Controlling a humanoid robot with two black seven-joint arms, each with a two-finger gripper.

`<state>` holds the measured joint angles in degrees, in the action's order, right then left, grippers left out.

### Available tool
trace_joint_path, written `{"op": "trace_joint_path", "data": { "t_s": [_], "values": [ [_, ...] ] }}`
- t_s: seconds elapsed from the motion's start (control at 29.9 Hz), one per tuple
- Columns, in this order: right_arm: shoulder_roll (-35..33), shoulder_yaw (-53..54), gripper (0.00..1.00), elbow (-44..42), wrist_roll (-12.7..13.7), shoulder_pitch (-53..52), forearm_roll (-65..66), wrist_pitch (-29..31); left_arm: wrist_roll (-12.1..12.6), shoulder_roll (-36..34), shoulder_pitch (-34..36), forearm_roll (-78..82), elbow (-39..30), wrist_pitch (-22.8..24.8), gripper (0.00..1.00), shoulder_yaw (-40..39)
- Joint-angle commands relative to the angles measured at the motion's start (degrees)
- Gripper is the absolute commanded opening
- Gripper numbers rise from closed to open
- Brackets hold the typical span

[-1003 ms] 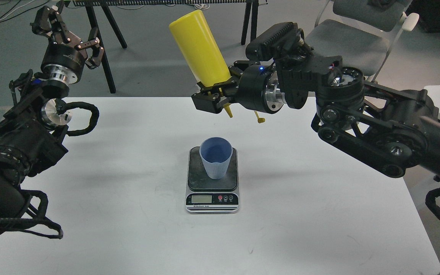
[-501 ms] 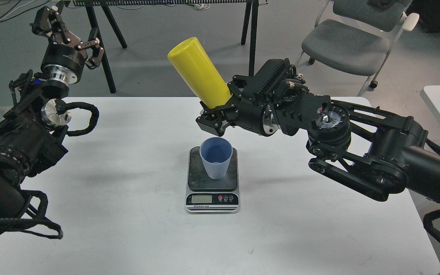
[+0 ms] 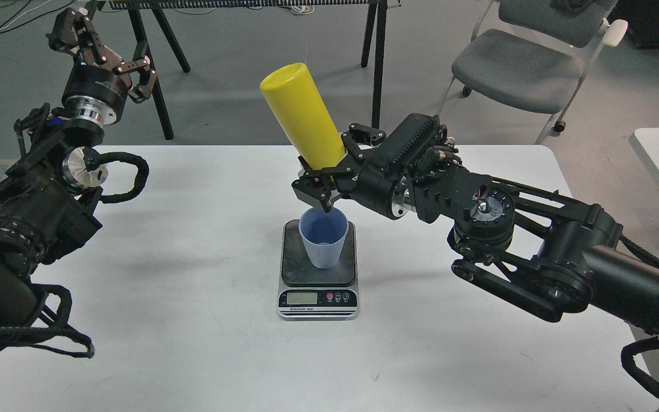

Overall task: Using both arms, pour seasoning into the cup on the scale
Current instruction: 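Tilt the yellow bottle over the blue cup to pour, then carry the yellow bottle back toward its original spot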

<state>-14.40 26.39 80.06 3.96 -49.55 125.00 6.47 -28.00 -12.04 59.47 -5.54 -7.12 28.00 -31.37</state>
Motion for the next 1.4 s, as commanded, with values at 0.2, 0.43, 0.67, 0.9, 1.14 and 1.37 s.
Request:
{"op": "trace_joint_path", "data": {
  "t_s": [0.2, 0.43, 0.67, 0.9, 1.14, 1.37],
  "values": [
    [0.25, 0.07, 0.35, -1.3, -0.18, 0.33, 0.0, -3.03, 0.0, 0.0, -0.05, 0.0, 0.09, 0.0, 0.93, -0.09],
    [2.27, 0.07, 0.35, -3.68, -0.8, 1.3, 0.0, -4.79, 0.0, -0.08, -0.06, -0.09, 0.0, 0.0, 0.93, -0.09],
    [2.8, 0.24, 0.34, -4.38, -1.41, 2.97, 0.0, -6.73, 0.0, -0.26, -0.06, 0.0, 0.0, 0.0, 0.94, -0.18],
    [2.8, 1.73, 0.35, -4.73, -1.5, 2.97, 0.0, -6.47, 0.0, -0.08, 0.03, 0.0, 0.09, 0.0, 0.94, -0.18],
    [3.42, 14.98, 0.36, -7.89, 2.96, 1.48, -17.44, 5.29, 0.0, -0.17, 0.56, 0.0, 0.0, 0.0, 0.94, 0.0],
    [-0.79, 25.29, 0.36, -16.23, 16.75, -2.47, -66.27, 17.77, 0.0, 0.0, 0.47, 0.0, 0.0, 0.0, 0.94, 0.0]
  ]
}}
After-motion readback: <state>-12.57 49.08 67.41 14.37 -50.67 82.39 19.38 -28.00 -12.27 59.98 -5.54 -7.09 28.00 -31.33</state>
